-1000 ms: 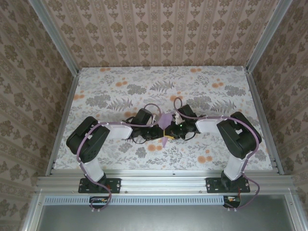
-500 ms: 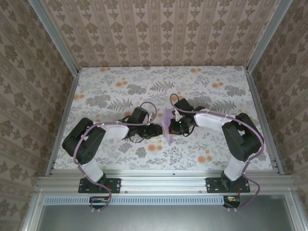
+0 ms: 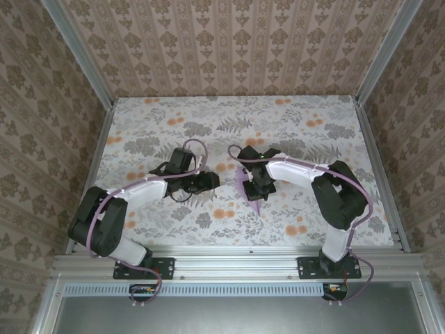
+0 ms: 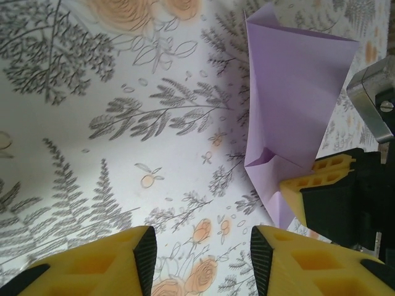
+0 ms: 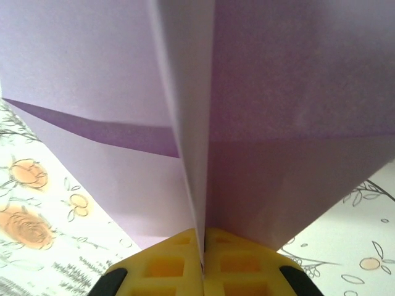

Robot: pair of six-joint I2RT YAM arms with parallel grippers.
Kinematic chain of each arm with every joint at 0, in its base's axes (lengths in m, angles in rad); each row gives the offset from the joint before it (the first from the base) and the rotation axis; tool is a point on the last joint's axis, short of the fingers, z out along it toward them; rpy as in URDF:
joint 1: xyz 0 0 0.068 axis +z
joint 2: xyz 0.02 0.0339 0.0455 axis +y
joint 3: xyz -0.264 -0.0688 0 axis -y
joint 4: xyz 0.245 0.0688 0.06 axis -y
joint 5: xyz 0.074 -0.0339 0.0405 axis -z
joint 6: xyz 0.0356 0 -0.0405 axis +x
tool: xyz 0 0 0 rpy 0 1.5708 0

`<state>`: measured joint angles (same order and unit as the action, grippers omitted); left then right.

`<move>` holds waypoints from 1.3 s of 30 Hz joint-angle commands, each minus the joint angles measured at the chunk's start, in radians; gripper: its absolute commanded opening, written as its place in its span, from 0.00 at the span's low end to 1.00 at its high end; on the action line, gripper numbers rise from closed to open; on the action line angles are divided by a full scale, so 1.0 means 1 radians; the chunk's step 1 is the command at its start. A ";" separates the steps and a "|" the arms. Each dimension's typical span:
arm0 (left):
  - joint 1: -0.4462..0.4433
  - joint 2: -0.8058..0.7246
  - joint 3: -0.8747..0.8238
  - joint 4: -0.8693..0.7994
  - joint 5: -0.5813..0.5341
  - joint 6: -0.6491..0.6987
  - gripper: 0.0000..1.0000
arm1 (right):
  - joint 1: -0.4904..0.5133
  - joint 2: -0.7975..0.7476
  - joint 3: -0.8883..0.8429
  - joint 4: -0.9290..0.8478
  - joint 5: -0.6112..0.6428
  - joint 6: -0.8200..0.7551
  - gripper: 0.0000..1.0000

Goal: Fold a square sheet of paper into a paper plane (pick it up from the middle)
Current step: Move a paper plane to the center of the table.

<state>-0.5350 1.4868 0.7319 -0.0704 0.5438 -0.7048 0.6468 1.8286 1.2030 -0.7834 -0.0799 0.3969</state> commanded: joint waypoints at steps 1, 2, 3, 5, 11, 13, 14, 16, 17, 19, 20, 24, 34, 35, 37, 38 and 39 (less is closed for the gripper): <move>0.010 -0.020 -0.020 -0.047 0.014 0.042 0.48 | 0.016 0.039 0.031 -0.051 0.072 -0.029 0.09; 0.011 -0.020 -0.021 -0.048 0.014 0.041 0.48 | 0.020 0.044 0.033 -0.048 0.079 -0.029 0.09; 0.012 -0.019 -0.023 -0.048 0.013 0.041 0.48 | 0.026 0.049 0.035 -0.044 0.087 -0.032 0.10; 0.012 -0.015 -0.024 -0.046 0.012 0.041 0.48 | 0.039 0.057 0.042 -0.041 0.110 -0.035 0.13; 0.012 0.003 -0.022 -0.038 0.019 0.039 0.49 | 0.070 0.087 0.049 -0.020 0.163 -0.036 0.16; 0.012 0.008 -0.020 -0.040 0.021 0.042 0.49 | 0.081 0.093 0.049 -0.014 0.184 -0.033 0.16; 0.012 0.010 -0.019 -0.042 0.021 0.041 0.49 | 0.086 0.095 0.051 -0.013 0.195 -0.032 0.16; 0.012 0.013 -0.017 -0.043 0.023 0.044 0.49 | 0.095 0.099 0.053 -0.012 0.211 -0.030 0.15; 0.012 0.016 -0.018 -0.043 0.024 0.044 0.49 | 0.097 0.102 0.053 -0.011 0.216 -0.031 0.15; 0.012 0.021 -0.016 -0.043 0.025 0.045 0.49 | 0.107 0.110 0.058 -0.007 0.224 -0.031 0.15; 0.012 0.023 -0.016 -0.042 0.027 0.045 0.49 | 0.113 0.115 0.061 -0.009 0.232 -0.031 0.15; 0.012 0.033 -0.018 -0.036 0.030 0.045 0.50 | 0.128 0.141 0.081 -0.021 0.256 -0.029 0.14; 0.010 0.050 -0.022 -0.031 0.031 0.052 0.50 | 0.173 0.231 0.145 -0.083 0.334 -0.023 0.10; 0.010 0.051 -0.020 -0.031 0.031 0.053 0.50 | 0.175 0.235 0.148 -0.083 0.335 -0.024 0.09; 0.009 0.055 -0.021 -0.029 0.033 0.055 0.50 | 0.180 0.238 0.154 -0.086 0.340 -0.019 0.08; 0.008 0.059 -0.019 -0.028 0.033 0.055 0.50 | 0.182 0.235 0.154 -0.085 0.340 -0.017 0.08; 0.009 0.061 -0.019 -0.028 0.032 0.056 0.51 | 0.181 0.229 0.155 -0.084 0.340 -0.015 0.08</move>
<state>-0.5285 1.5330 0.7143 -0.0940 0.5549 -0.6788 0.8238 2.0052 1.3628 -0.8970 0.2554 0.3698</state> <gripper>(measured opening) 0.504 0.089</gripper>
